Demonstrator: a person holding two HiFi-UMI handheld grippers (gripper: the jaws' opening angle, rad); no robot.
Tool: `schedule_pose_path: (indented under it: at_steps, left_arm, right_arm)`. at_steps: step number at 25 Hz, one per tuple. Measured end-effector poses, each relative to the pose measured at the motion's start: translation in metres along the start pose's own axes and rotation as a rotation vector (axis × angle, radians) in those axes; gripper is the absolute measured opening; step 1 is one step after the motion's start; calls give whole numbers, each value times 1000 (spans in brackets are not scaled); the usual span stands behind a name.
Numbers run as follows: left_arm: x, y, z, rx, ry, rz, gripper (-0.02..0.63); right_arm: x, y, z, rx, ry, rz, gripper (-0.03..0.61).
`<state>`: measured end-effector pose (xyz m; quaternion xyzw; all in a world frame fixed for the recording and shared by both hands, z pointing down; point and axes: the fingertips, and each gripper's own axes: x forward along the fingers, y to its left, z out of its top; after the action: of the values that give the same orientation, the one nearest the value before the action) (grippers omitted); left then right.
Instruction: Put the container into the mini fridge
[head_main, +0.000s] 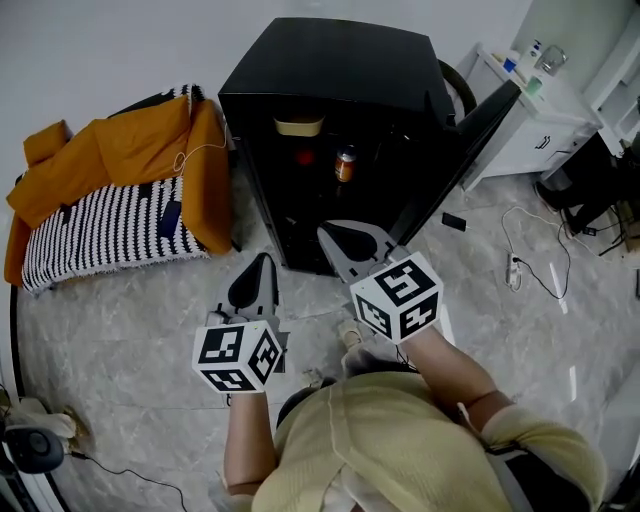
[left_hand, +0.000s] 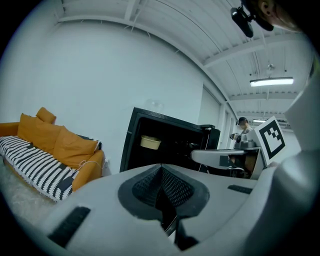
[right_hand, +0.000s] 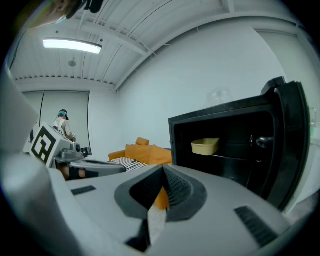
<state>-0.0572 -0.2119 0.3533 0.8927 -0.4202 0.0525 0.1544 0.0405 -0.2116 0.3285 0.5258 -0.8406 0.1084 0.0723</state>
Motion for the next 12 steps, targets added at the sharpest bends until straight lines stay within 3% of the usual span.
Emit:
schedule_pose_path:
  at_steps: [12]
  left_arm:
    - [6, -1, -2, 6, 16, -3, 21]
  right_arm:
    - [0, -2, -3, 6, 27, 16, 28]
